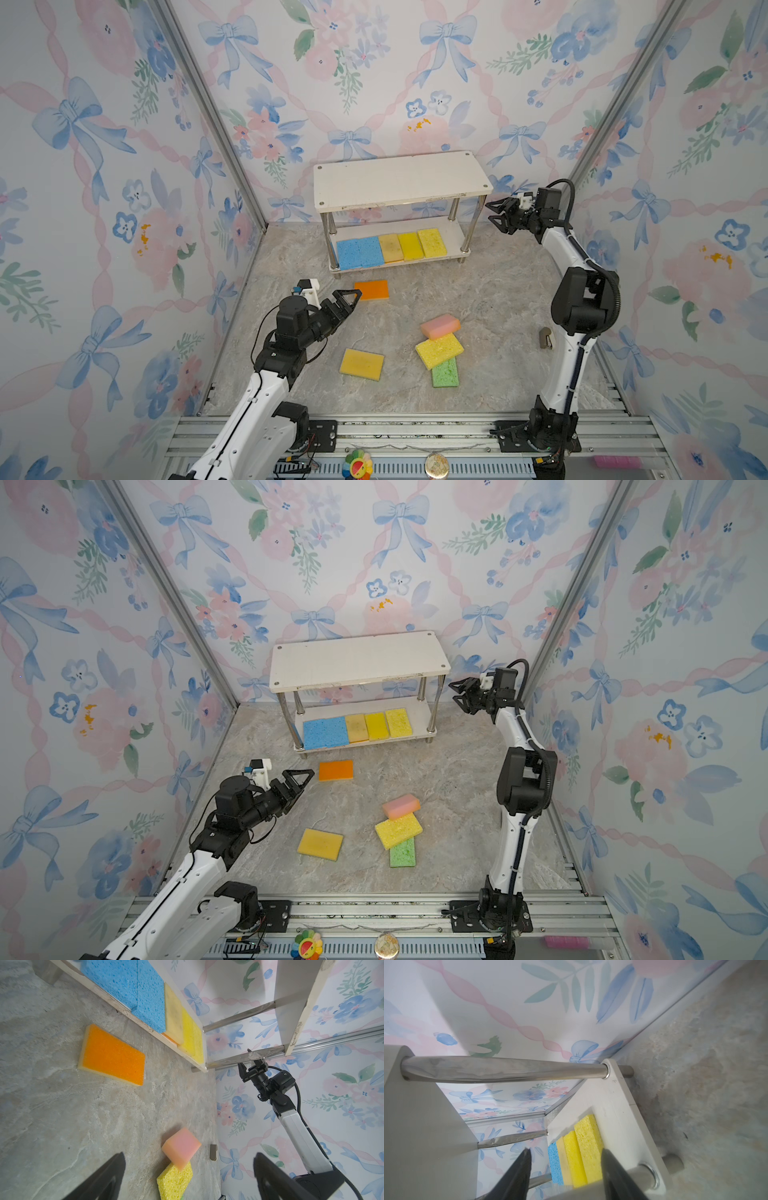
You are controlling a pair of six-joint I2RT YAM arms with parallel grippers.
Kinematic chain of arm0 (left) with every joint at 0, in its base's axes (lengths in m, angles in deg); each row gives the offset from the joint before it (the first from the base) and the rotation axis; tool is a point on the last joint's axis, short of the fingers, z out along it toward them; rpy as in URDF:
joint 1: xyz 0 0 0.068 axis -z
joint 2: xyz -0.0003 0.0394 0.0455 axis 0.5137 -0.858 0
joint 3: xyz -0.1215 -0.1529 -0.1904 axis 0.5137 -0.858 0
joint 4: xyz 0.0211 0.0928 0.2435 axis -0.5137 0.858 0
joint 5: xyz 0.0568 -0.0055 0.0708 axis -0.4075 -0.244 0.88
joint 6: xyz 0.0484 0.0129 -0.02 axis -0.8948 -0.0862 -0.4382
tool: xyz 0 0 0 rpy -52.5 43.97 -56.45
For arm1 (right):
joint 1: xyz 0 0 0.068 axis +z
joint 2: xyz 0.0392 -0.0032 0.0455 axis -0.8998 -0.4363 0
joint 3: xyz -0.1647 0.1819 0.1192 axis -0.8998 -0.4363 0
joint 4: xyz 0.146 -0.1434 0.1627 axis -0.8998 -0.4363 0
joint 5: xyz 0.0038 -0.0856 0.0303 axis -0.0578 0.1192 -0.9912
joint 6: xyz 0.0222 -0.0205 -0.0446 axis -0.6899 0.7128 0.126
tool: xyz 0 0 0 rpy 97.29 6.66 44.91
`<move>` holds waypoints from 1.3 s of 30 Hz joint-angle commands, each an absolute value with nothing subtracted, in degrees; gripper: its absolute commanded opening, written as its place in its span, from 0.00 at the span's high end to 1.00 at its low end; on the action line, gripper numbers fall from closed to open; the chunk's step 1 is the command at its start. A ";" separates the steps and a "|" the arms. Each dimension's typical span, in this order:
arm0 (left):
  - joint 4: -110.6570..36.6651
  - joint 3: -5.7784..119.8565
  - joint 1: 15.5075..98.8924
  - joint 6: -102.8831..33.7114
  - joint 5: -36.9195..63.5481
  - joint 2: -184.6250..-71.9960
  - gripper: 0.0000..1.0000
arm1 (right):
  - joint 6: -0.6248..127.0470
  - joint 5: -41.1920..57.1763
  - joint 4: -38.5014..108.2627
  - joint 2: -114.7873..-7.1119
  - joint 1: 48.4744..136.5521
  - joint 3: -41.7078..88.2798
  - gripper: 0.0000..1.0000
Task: Place and organize the cleaning sponges onto the shelf
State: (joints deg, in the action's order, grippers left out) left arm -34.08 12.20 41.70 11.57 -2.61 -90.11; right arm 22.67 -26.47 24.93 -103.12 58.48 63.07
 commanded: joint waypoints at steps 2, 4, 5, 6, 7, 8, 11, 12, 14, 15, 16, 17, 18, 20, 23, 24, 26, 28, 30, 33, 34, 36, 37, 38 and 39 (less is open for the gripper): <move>-32.00 12.34 41.02 10.42 -3.58 -88.56 0.02 | 17.95 -35.17 26.66 -107.53 60.97 70.42 0.44; -32.07 12.05 40.77 10.42 -3.46 -88.66 0.02 | 16.71 -36.62 28.82 -107.59 61.62 69.40 0.44; -32.01 12.05 40.67 10.42 -3.36 -88.79 0.02 | 15.68 -37.30 30.54 -107.30 61.88 68.35 0.44; -32.01 12.09 40.58 10.25 -3.29 -89.16 0.02 | 14.42 -38.16 32.80 -106.98 62.09 67.05 0.44; -32.07 12.10 40.53 10.01 -3.31 -89.58 0.02 | 13.04 -39.05 34.99 -106.61 62.24 65.51 0.44; -32.06 12.27 40.49 9.77 -3.31 -89.99 0.02 | 11.78 -39.76 37.17 -106.14 62.29 64.08 0.44; -32.00 12.88 40.49 9.15 -3.26 -91.25 0.02 | 7.83 -41.61 44.14 -104.39 62.46 58.79 0.44; -32.07 12.90 40.49 9.00 -3.18 -91.52 0.02 | 6.34 -42.17 46.83 -103.79 62.45 56.80 0.44; -32.07 12.96 40.48 8.81 -2.90 -92.02 0.02 | 3.52 -42.90 51.75 -102.61 62.45 52.80 0.44; -32.06 12.83 40.49 8.90 -2.66 -92.19 0.02 | 2.05 -43.33 54.43 -102.03 62.45 50.85 0.44; -32.00 12.77 40.49 8.92 -2.47 -92.31 0.02 | 1.04 -43.60 56.46 -101.38 62.32 48.86 0.44; -32.01 12.72 40.49 8.88 -2.36 -92.39 0.02 | 0.45 -43.73 57.80 -100.74 62.36 47.25 0.44; -32.01 12.74 40.47 8.84 -2.28 -92.40 0.02 | 0.11 -43.91 59.06 -99.94 62.36 45.39 0.44; -32.04 12.66 40.49 8.67 -2.28 -92.53 0.02 | -0.13 -44.18 60.71 -98.42 62.52 42.31 0.44; -32.07 12.43 40.49 8.62 -2.23 -92.49 0.02 | -0.19 -44.68 62.41 -96.15 62.78 38.05 0.44; -32.07 12.32 40.49 8.60 -2.28 -92.47 0.02 | -0.21 -44.75 62.94 -95.37 62.89 36.62 0.44; -32.11 12.03 40.44 8.57 -2.19 -92.29 0.02 | 0.25 -44.99 63.30 -93.98 63.24 34.36 0.44; -32.04 11.72 40.44 8.55 -2.18 -92.03 0.02 | 1.44 -44.98 62.74 -92.34 63.47 31.80 0.44; -32.05 11.45 40.40 8.53 -2.19 -91.96 0.02 | 3.28 -44.80 61.25 -90.67 63.60 29.63 0.44; -32.00 11.06 40.36 8.49 -2.32 -91.92 0.02 | 9.07 -44.55 54.75 -88.22 63.94 27.95 0.44; -32.07 10.89 40.40 8.35 -2.24 -92.04 0.02 | 12.32 -44.25 50.15 -87.38 64.15 28.09 0.44; -32.05 10.75 40.41 8.16 -2.19 -92.17 0.02 | 19.34 -43.33 41.29 -85.91 64.63 29.26 0.44; -32.06 10.56 40.40 7.98 -2.02 -92.37 0.02 | 23.17 -42.69 35.74 -85.45 64.91 30.32 0.44; -32.02 10.37 40.40 7.96 -1.93 -92.64 0.02 | 26.96 -41.51 30.74 -85.05 64.99 31.53 0.44; -32.04 10.25 40.40 7.96 -1.88 -93.02 0.02 | 31.21 -39.51 25.04 -84.77 64.93 32.99 0.44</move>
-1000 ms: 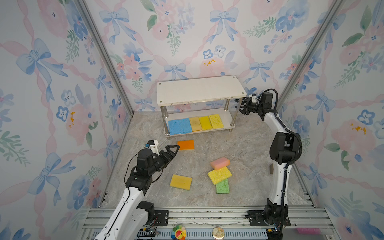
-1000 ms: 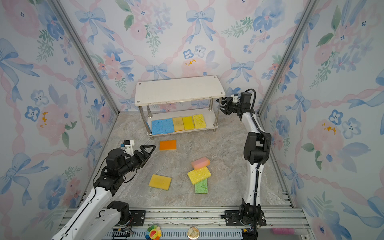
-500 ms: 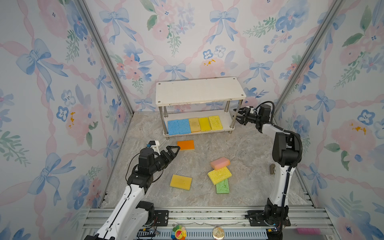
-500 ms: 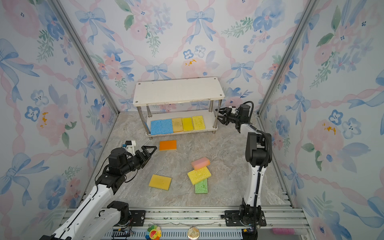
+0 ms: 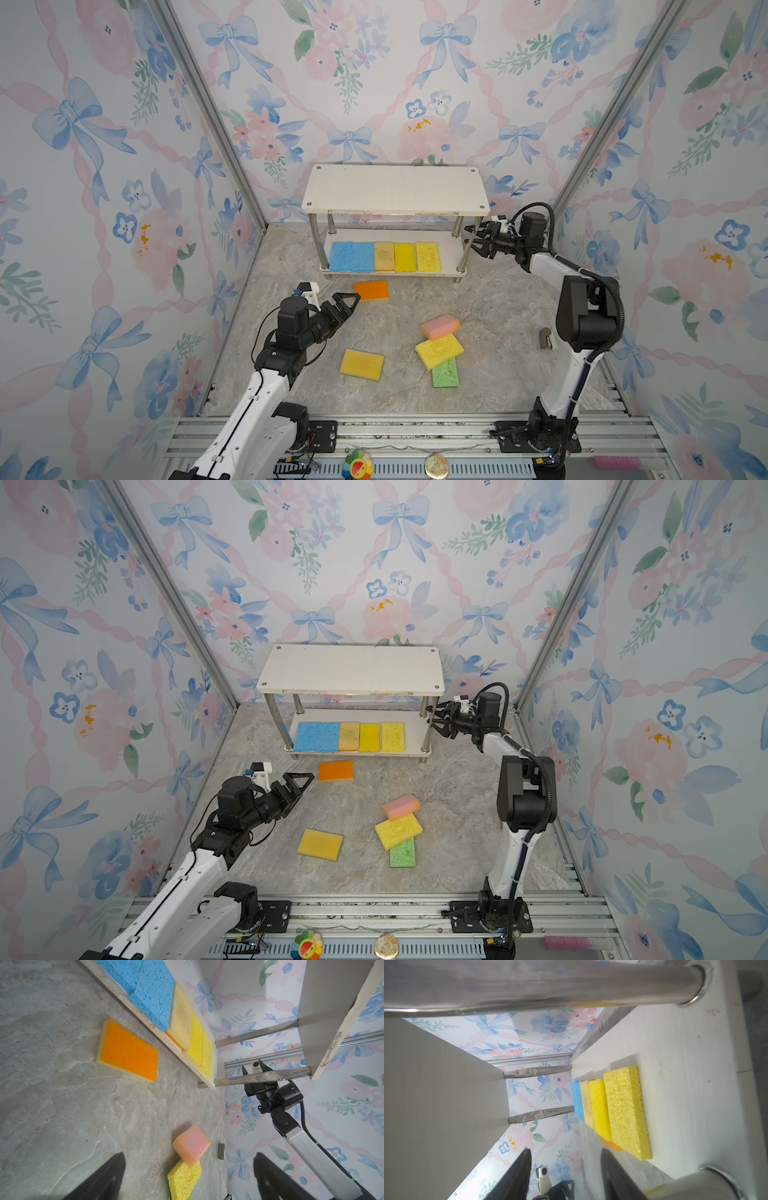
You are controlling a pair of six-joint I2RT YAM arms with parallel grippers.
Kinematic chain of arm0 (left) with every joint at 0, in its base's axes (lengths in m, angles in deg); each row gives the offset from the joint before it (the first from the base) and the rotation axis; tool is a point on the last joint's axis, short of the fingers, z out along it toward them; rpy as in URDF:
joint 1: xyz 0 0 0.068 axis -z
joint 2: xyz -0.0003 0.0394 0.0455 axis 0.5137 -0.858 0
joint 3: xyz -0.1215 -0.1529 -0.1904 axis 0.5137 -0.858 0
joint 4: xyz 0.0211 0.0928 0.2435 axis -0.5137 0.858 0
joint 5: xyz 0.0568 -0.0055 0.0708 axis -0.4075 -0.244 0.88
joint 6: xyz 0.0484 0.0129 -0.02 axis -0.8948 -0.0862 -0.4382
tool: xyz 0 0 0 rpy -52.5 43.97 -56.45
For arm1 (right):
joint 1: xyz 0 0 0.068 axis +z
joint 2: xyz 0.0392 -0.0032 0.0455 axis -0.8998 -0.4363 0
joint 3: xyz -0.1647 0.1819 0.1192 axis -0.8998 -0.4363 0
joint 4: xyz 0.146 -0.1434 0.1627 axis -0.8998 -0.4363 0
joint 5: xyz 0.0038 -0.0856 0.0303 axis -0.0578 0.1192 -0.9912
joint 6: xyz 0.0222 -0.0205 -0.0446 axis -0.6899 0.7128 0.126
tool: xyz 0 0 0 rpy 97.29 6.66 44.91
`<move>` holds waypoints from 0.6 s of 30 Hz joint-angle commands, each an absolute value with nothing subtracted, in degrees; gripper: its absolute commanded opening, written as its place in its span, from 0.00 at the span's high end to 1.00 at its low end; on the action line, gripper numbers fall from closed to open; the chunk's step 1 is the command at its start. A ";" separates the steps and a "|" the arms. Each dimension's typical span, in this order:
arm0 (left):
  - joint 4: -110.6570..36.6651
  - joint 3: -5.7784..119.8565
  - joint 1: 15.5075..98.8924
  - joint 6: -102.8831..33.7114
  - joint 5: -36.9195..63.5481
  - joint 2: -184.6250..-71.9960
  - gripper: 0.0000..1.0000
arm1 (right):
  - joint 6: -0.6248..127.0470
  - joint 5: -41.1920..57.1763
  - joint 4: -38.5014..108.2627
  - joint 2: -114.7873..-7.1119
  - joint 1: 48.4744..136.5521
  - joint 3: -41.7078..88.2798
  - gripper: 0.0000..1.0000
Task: Place and organize the cleaning sponges onto the shelf
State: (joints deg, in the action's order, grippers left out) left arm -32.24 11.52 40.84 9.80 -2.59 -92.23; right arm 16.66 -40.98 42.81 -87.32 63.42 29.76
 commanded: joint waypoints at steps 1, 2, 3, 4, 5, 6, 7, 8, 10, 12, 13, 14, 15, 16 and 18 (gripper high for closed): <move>-32.06 10.10 40.40 7.88 -2.00 -93.57 0.02 | 34.85 -36.70 19.43 -84.43 64.60 34.45 0.43; -31.89 10.03 40.40 7.83 -1.98 -94.03 0.02 | 37.30 -33.92 15.49 -84.27 64.06 35.46 0.43; -31.08 10.17 40.40 7.53 -1.76 -94.75 0.02 | 39.07 -29.64 11.81 -83.52 63.27 36.19 0.43; -30.12 10.46 40.40 7.23 -1.47 -95.33 0.02 | 40.08 -24.70 9.85 -82.33 62.29 36.21 0.43; -29.42 10.75 40.33 6.93 -1.03 -95.79 0.02 | 40.06 -21.75 8.90 -81.18 61.38 35.88 0.43; -28.32 10.94 40.40 6.59 -0.29 -96.34 0.02 | 39.42 -18.67 7.97 -79.85 60.13 35.24 0.43; -27.62 11.22 40.40 6.16 0.28 -96.88 0.02 | 38.94 -16.48 7.10 -78.65 58.91 34.60 0.43; -27.20 11.42 40.40 5.88 0.59 -97.66 0.02 | 38.77 -15.39 6.60 -77.61 58.04 34.08 0.43; -26.93 11.56 40.40 5.11 0.96 -99.75 0.02 | 39.07 -14.31 5.55 -75.25 56.36 32.82 0.42; -26.62 12.04 40.40 4.43 1.15 -102.50 0.02 | 40.33 -14.63 3.93 -73.37 55.71 31.80 0.42; -26.64 12.55 40.40 3.83 1.22 -103.98 0.02 | 41.47 -14.57 2.60 -72.41 55.52 31.35 0.42; -26.66 13.11 40.40 3.21 1.43 -105.14 0.02 | 42.57 -14.62 1.32 -71.60 55.51 30.70 0.42; -26.62 13.63 40.41 2.57 1.87 -106.53 0.02 | 43.78 -14.58 -0.09 -70.60 55.52 30.02 0.42; -26.65 14.23 40.40 2.07 2.19 -107.84 0.02 | 44.67 -14.50 -0.99 -69.35 55.52 28.95 0.42; -26.68 15.65 40.40 0.68 2.13 -110.69 0.02 | 46.71 -14.07 -1.66 -66.60 55.53 26.31 0.42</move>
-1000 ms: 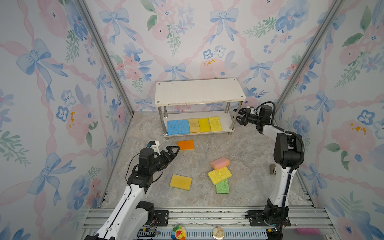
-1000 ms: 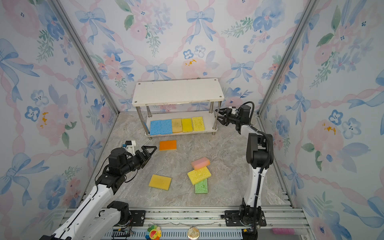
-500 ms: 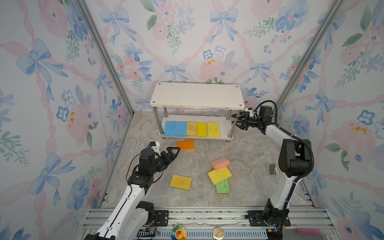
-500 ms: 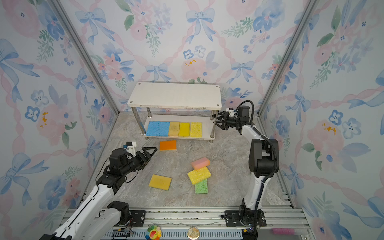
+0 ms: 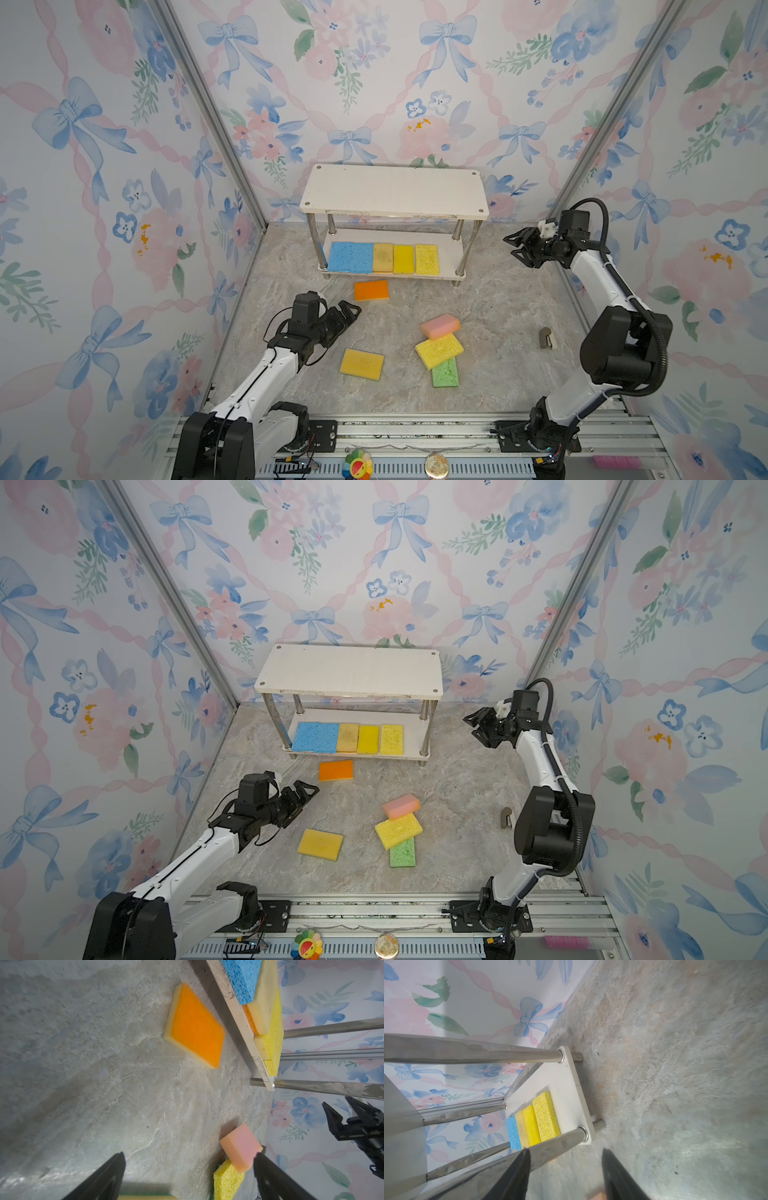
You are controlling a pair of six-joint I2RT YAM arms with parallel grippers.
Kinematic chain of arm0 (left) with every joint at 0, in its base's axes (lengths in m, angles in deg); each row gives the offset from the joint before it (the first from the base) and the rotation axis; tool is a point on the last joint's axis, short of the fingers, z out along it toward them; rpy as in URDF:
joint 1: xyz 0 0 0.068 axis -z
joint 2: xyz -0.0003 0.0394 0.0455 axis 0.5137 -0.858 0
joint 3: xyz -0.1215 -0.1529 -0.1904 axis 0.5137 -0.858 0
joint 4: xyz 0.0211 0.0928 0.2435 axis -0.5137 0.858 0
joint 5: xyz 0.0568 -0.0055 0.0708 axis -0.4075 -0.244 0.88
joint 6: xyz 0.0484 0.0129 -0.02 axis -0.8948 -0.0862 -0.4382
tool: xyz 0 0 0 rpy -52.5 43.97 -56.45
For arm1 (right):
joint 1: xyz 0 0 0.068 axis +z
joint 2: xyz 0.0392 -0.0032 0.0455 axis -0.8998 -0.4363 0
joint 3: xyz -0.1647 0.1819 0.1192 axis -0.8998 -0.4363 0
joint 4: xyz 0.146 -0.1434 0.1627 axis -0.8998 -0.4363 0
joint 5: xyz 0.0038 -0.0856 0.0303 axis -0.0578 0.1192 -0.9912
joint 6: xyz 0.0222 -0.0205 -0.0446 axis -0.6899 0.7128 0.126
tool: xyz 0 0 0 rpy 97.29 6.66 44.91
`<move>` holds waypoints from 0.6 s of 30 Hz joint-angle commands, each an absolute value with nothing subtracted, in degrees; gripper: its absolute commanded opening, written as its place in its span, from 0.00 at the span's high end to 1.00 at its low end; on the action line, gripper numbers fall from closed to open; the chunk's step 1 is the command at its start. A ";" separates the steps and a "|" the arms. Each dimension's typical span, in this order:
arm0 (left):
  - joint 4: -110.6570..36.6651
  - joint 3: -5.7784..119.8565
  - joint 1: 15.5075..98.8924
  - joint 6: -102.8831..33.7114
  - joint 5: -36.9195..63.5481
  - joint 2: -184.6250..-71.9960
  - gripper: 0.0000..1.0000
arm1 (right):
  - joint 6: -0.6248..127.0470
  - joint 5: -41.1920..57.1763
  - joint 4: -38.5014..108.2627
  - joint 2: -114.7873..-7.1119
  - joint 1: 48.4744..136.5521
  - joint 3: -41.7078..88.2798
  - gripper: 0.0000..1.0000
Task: Place and organize the cleaning sponges onto the shelf
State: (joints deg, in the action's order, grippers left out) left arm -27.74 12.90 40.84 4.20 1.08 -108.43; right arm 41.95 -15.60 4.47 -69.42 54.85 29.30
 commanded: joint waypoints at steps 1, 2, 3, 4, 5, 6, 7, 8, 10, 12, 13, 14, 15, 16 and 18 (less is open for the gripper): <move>-26.70 16.31 40.38 -0.16 2.03 -112.39 0.02 | 47.27 -13.64 -1.89 -65.05 55.52 24.65 0.42; -26.63 16.70 40.40 -0.61 1.86 -113.71 0.02 | 47.65 -13.08 -2.47 -63.91 55.47 23.40 0.41; -26.69 17.17 40.39 -1.11 1.64 -115.17 0.02 | 48.23 -12.60 -2.99 -62.74 55.45 22.00 0.41; -26.63 17.50 40.48 -1.69 1.66 -116.36 0.02 | 48.73 -12.44 -3.70 -61.84 55.51 20.80 0.41; -26.67 17.72 40.49 -2.27 1.95 -117.21 0.02 | 49.04 -12.21 -4.42 -61.08 55.46 20.00 0.41; -26.66 18.03 40.49 -3.01 2.39 -118.22 0.02 | 49.28 -12.24 -4.79 -60.32 55.59 18.87 0.41; -26.64 18.40 40.48 -3.77 2.55 -119.10 0.02 | 49.40 -12.29 -4.97 -59.21 55.75 17.79 0.41; -26.64 18.80 40.49 -4.45 2.71 -119.82 0.02 | 49.57 -12.23 -5.29 -58.38 55.86 17.13 0.41; -26.77 19.60 40.48 -6.00 3.06 -121.60 0.03 | 50.10 -11.77 -5.94 -57.06 56.85 16.11 0.41; -26.79 20.48 40.49 -7.50 3.13 -123.43 0.03 | 50.71 -11.52 -6.71 -56.52 58.03 16.01 0.41; -26.84 20.95 40.49 -8.27 3.09 -124.51 0.03 | 50.59 -11.48 -6.79 -56.38 58.79 15.87 0.41; -26.93 21.38 40.49 -8.82 3.02 -125.32 0.03 | 50.53 -11.78 -6.75 -56.45 59.38 15.89 0.41; -27.28 21.74 40.45 -9.36 2.79 -126.23 0.03 | 50.50 -12.27 -6.90 -56.55 59.98 15.97 0.41; -27.94 21.90 40.45 -9.68 2.47 -127.07 0.03 | 50.51 -12.30 -7.01 -56.64 60.58 16.09 0.41; -29.17 22.14 40.32 -10.26 2.25 -128.50 0.04 | 50.46 -12.27 -7.07 -56.56 61.67 16.23 0.41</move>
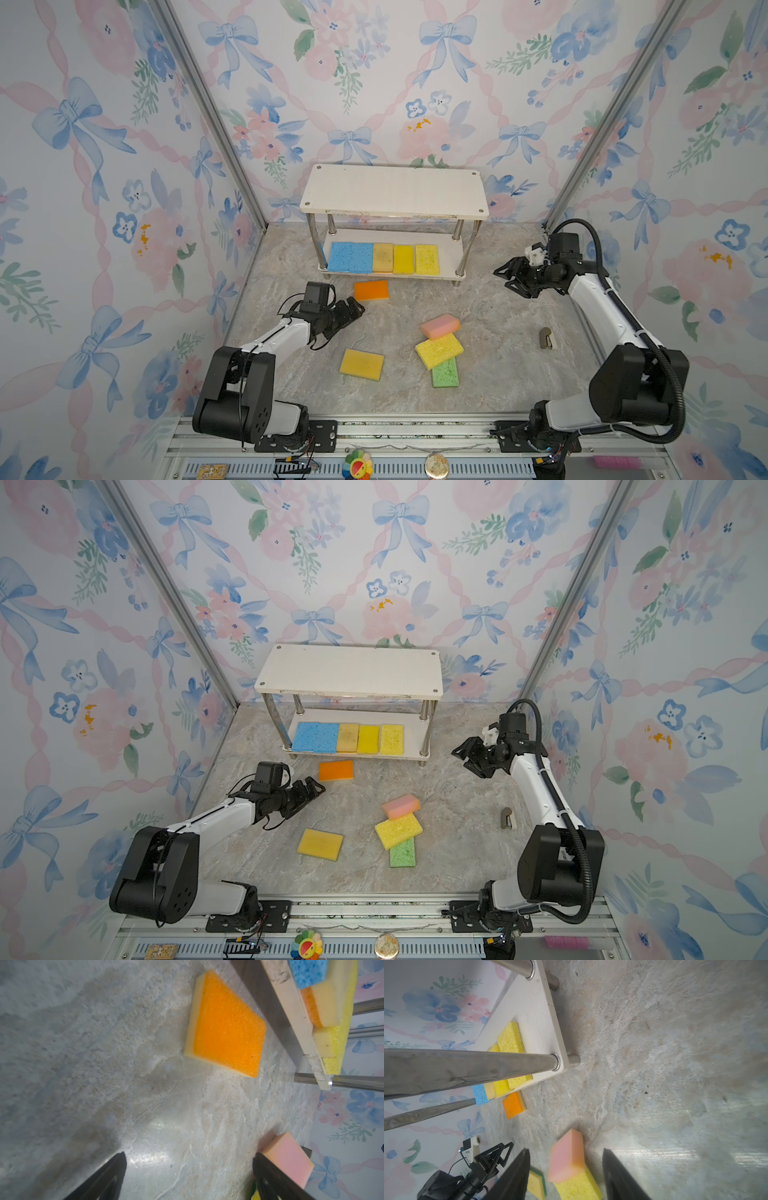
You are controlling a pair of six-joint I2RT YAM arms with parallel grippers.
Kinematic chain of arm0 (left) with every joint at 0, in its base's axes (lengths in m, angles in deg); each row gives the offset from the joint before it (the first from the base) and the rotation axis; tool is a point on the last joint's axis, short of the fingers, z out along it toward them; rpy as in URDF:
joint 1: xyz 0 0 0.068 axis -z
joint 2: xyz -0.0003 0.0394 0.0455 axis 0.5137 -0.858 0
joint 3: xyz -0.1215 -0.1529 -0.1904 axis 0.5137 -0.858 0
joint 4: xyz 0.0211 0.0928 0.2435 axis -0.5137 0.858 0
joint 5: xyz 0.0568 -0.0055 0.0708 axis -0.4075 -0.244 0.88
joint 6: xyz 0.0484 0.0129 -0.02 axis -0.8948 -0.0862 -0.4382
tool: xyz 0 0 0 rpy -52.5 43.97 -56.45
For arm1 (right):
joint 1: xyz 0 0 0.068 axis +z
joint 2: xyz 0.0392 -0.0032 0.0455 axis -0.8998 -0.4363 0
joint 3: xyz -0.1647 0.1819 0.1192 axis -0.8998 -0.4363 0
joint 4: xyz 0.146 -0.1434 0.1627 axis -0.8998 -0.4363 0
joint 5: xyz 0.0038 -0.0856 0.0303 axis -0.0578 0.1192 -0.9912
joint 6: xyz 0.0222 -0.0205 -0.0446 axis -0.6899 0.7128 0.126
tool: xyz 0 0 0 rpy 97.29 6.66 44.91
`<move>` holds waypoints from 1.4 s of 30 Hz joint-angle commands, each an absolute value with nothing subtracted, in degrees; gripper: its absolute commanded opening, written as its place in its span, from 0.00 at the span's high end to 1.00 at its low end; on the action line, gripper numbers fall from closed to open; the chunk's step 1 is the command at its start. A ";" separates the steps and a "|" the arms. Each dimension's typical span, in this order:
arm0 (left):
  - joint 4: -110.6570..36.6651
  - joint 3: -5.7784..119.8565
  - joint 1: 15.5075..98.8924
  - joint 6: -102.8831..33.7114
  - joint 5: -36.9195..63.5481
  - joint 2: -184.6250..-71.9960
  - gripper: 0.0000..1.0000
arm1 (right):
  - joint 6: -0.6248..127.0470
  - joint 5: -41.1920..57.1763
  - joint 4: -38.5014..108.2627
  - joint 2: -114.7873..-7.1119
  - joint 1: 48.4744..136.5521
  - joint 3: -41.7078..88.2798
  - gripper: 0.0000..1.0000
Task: Place and organize the cleaning sponges onto the shelf
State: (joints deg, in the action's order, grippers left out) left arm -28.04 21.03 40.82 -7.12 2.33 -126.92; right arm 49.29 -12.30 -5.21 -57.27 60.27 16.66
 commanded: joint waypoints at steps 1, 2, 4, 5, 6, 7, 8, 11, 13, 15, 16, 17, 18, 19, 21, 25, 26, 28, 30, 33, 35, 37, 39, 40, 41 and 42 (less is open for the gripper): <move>-29.70 22.37 40.16 -10.45 2.00 -129.40 0.05 | 50.57 -12.43 -7.34 -56.63 62.05 16.46 0.41; -30.11 22.76 40.14 -10.58 1.82 -130.25 0.05 | 50.77 -12.43 -7.73 -56.64 62.35 16.69 0.41; -31.13 23.63 40.14 -10.59 1.42 -132.31 0.07 | 50.60 -12.37 -7.98 -56.74 62.93 16.87 0.41; -31.41 23.71 40.12 -10.62 1.56 -133.10 0.08 | 50.50 -12.50 -7.92 -56.73 63.10 16.87 0.41; -31.63 23.71 40.13 -10.83 1.75 -134.05 0.09 | 50.46 -12.49 -7.89 -56.68 63.43 16.91 0.41; -31.83 26.07 40.14 -11.09 1.94 -134.92 0.10 | 50.41 -12.51 -8.02 -56.65 63.64 17.03 0.41; -31.90 26.70 40.14 -11.24 2.07 -135.87 0.11 | 50.45 -12.45 -8.11 -56.67 63.81 17.13 0.41; -32.86 28.87 40.07 -11.64 2.07 -138.74 0.13 | 50.25 -12.19 -8.17 -56.56 64.28 17.22 0.41; -32.82 30.45 39.97 -11.89 2.72 -140.71 0.17 | 50.16 -12.19 -8.42 -56.66 64.55 17.46 0.41; -32.88 31.54 39.96 -11.99 3.70 -141.99 0.23 | 50.13 -12.18 -8.59 -56.56 64.80 17.55 0.41; -32.89 31.91 39.93 -11.74 4.49 -142.49 0.28 | 50.08 -12.04 -8.66 -56.47 64.92 17.65 0.40; -32.94 32.18 39.95 -11.54 5.17 -142.83 0.31 | 50.06 -11.95 -8.68 -56.38 64.99 17.59 0.40; -32.95 32.61 39.96 -11.42 5.89 -143.29 0.35 | 49.98 -11.91 -8.55 -56.23 65.09 17.51 0.40; -32.94 33.04 39.96 -11.38 6.54 -143.70 0.39 | 49.85 -11.76 -8.43 -56.04 65.18 17.33 0.40; -33.01 33.96 39.95 -11.53 6.95 -144.82 0.42 | 49.66 -11.79 -8.26 -55.96 65.34 17.17 0.40; -33.06 35.79 40.13 -11.92 6.00 -147.42 0.46 | 49.36 -11.49 -8.16 -55.72 65.61 16.86 0.40; -33.04 36.12 40.27 -12.06 5.84 -147.84 0.47 | 49.36 -11.49 -8.07 -55.60 65.69 16.87 0.40; -33.12 36.92 40.63 -12.12 5.90 -148.55 0.51 | 49.11 -11.16 -7.82 -55.33 65.95 16.70 0.40; -33.08 37.62 41.08 -12.08 5.90 -149.17 0.59 | 48.85 -11.06 -7.65 -55.02 66.20 16.48 0.40; -33.13 38.04 41.59 -11.91 5.77 -149.79 0.77 | 48.65 -10.96 -7.63 -54.74 66.72 16.50 0.40; -33.12 37.65 41.80 -11.78 5.81 -149.72 0.87 | 48.61 -10.63 -7.85 -54.46 67.01 16.60 0.40; -33.13 36.94 41.89 -11.88 5.60 -149.48 0.93 | 48.82 -10.33 -8.23 -54.04 67.29 16.95 0.40; -33.00 36.01 41.82 -12.23 5.11 -148.65 0.99 | 49.68 -10.08 -9.38 -53.79 67.44 17.67 0.40; -33.03 35.15 41.81 -12.32 5.02 -147.73 1.00 | 50.81 -9.90 -10.65 -53.75 67.47 18.43 0.40; -33.04 34.32 41.80 -12.53 4.94 -146.73 1.00 | 52.15 -9.53 -12.28 -53.66 67.46 19.23 0.40; -33.00 33.37 41.79 -12.96 4.63 -145.34 1.00 | 53.61 -8.87 -14.26 -53.45 67.38 20.04 0.39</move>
